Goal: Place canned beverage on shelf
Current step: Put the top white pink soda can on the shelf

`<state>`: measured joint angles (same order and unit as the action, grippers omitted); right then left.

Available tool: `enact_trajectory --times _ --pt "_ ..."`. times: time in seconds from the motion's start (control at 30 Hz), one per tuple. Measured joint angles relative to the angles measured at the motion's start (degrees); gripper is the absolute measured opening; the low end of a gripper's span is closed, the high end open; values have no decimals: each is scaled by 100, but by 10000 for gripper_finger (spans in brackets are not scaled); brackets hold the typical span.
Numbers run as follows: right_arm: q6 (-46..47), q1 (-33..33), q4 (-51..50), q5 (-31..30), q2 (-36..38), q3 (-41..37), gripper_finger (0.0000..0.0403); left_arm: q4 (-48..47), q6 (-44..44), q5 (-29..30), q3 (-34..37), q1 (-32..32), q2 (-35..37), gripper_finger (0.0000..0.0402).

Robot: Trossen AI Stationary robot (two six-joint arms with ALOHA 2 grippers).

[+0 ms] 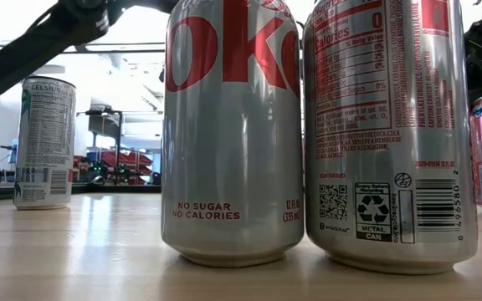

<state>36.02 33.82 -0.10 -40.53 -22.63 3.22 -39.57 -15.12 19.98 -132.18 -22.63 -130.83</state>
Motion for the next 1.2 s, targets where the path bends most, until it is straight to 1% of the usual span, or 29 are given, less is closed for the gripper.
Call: enact_trajectory --times 0.17,0.43,0.93,1.1,1.2 --pt "-1 2 2 0 0 -2 29 142 112 -2 0 -95 -116 240" --pt "0 1 0 0 -1 0 29 114 107 -2 0 -222 -267 243" --pt "1 0 0 0 0 -2 29 49 -225 4 0 -309 -444 244" --pt "0 0 0 0 -2 0 29 -22 -327 198 0 -313 -444 245" --pt "1 0 0 0 -2 0 29 -80 -454 202 -2 -315 -441 245"
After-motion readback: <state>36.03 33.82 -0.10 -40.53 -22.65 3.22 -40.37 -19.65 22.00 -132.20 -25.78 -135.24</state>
